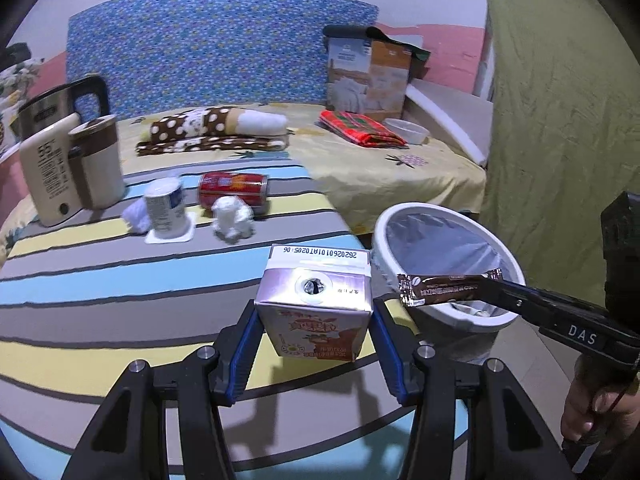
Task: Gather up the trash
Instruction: 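Carry carton and coffee stick over the bin and open both tools to drop them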
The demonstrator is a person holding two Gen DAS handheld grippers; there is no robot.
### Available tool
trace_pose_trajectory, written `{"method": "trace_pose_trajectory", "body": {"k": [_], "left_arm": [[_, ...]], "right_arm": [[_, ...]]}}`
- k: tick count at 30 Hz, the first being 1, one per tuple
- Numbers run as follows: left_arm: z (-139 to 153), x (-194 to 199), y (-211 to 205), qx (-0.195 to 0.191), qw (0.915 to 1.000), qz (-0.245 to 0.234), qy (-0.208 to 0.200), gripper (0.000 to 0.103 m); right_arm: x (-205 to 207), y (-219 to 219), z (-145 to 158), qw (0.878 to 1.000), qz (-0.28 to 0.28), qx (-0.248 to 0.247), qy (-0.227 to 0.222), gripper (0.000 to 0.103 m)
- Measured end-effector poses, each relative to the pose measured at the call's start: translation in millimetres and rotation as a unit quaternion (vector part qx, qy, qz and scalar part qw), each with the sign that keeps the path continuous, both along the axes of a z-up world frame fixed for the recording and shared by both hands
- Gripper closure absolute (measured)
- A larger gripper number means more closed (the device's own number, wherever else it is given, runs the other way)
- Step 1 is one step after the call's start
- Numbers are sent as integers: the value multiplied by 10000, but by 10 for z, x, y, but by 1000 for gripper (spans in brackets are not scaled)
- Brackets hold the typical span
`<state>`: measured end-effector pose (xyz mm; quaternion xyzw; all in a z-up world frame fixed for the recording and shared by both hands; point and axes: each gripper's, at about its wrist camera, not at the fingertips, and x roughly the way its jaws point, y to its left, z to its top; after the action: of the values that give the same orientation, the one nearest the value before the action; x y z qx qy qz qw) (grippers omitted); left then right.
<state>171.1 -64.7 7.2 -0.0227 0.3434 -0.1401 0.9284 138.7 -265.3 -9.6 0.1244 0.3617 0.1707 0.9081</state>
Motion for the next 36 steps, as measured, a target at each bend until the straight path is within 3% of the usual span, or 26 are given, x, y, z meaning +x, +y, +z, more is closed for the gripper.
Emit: {"method": "trace_pose_trajectory", "body": {"k": [14, 25, 36], "left_arm": [[72, 248, -699, 51, 9973, -720, -131, 49], [-75, 432, -1101, 57, 9934, -1149, -6, 49], [-202, 563, -1250, 88, 9912, -1321, 51, 49]], "right_arm": [[-4, -603, -77, 9958, -907, 22, 83, 90], [-4, -813, -149, 9926, -1197, -51, 192, 90], [55, -865, -219, 9908, -1301, -153, 350, 89]]}}
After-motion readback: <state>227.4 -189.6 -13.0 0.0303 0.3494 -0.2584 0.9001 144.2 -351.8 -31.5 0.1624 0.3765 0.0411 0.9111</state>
